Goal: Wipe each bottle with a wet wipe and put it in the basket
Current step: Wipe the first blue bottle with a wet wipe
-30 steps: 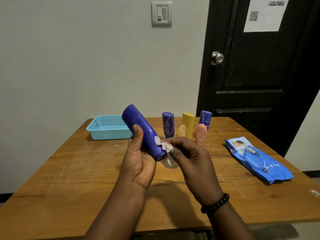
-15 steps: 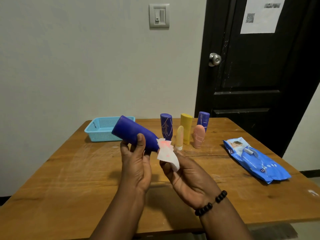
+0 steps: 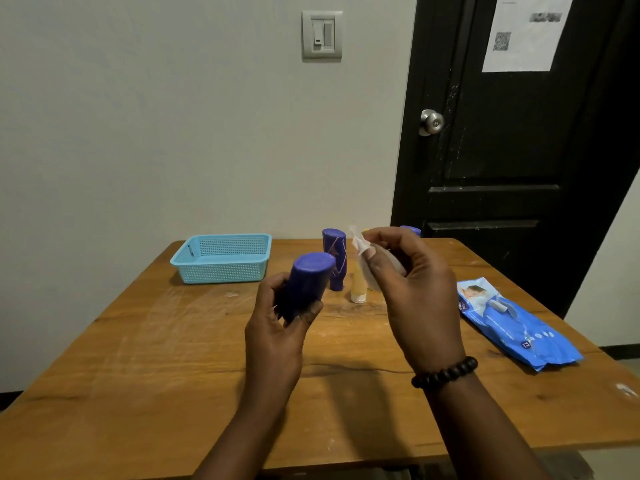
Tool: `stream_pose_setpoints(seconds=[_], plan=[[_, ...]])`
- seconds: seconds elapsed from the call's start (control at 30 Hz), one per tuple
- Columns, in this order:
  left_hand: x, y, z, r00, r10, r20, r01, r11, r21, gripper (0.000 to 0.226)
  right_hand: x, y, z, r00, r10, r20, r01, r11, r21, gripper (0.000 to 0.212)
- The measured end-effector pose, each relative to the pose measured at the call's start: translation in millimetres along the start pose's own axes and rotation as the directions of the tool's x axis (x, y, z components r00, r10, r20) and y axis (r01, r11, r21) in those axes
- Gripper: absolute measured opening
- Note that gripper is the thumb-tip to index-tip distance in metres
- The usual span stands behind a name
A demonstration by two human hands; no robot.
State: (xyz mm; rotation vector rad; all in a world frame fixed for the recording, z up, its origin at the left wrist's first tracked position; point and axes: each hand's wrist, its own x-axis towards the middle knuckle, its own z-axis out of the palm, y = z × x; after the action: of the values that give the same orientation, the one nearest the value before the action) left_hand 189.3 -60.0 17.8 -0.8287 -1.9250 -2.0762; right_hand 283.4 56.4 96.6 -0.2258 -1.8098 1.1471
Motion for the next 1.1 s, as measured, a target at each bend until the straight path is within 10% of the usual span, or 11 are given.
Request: stream_pose_setpoints(seconds=[0.43,0.93,1.1], plan=[[-5.8,-7.5,3.0,0.961,0.276,-0.004,-0.263,0.921,0.287,0.040,-38.7,4.2,30.6,0.965,-0.259,-0.041,0.226,0.902,-0.367,0.014],[-0.6,-10.4,-1.7,0.931,0.363,0.034,-0.350,0.864,0.362,0.053,-39.1,8.3,18.7,0.921,-0.359,0.149,0.389,0.831,-0.399,0.020],[-5.4,-1.1,-2.8,0.973,0.230,0.020,-0.228,0.941,0.251,0.053,-19.2,19.6,2.4,0.995,0.102,-0.010,-0.102,0.981,-0.168,0.012]])
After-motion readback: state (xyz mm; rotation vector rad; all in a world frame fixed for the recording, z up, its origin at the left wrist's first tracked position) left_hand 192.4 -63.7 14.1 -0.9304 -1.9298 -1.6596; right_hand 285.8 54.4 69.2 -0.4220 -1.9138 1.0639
